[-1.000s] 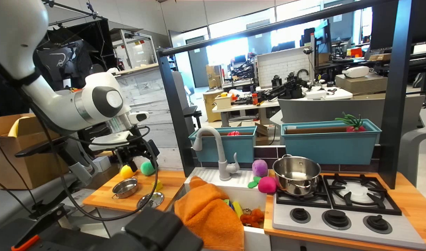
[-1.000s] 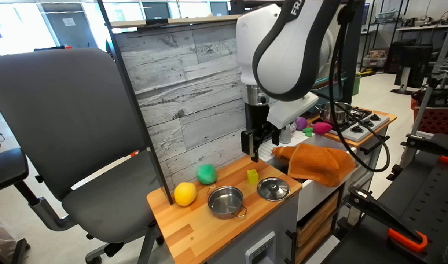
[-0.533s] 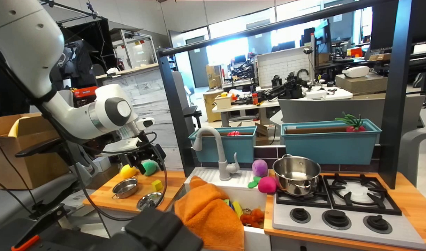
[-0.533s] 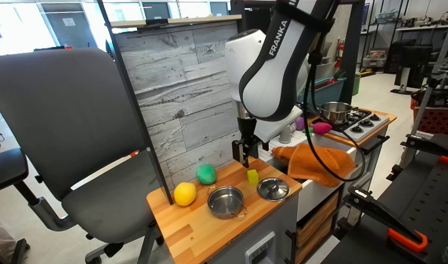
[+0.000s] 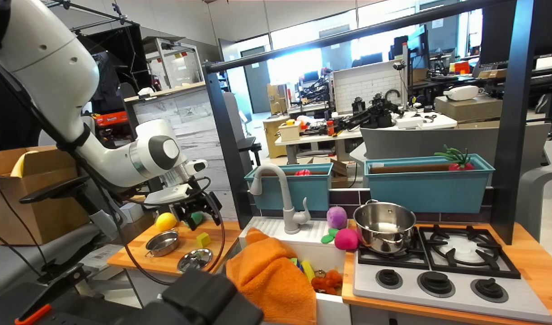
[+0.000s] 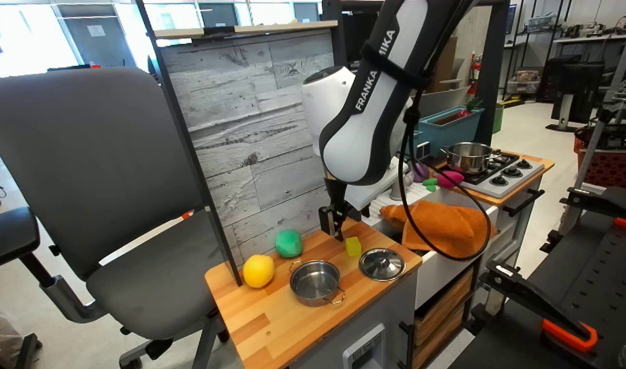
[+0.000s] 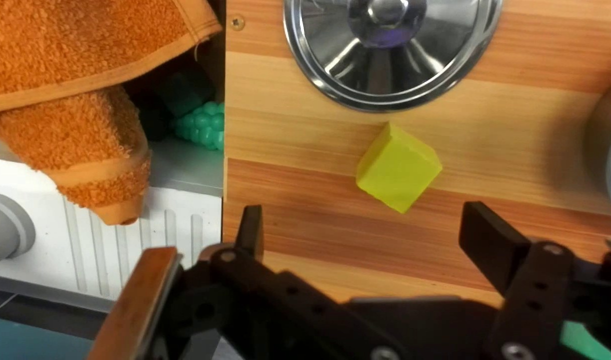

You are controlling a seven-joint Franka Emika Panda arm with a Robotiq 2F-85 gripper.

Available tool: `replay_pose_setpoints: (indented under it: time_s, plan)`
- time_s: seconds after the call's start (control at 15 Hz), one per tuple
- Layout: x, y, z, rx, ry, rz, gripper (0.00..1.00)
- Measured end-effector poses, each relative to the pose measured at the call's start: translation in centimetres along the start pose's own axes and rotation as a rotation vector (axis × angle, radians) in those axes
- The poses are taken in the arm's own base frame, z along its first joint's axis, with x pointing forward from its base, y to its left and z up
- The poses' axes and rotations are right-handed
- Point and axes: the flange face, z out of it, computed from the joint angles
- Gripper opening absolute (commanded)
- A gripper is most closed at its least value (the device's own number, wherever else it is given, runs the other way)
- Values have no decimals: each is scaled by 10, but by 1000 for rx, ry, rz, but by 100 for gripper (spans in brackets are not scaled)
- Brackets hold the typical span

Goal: Pick the yellow block and put it in the pot

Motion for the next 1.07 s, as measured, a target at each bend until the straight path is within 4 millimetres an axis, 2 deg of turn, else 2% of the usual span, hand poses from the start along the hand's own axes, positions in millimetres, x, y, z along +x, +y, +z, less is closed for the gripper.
replay_pose_setpoints:
  time_s: [0.53,0.6,0.67,1.07]
  plan:
    - [4,-14,30,-15,-32,-17,100]
    - [3,-16,32,-15,-33,-19,91]
    - [3,-17,33,-14,-35,-21,72]
    - [3,-21,35,-11,-39,-23,27]
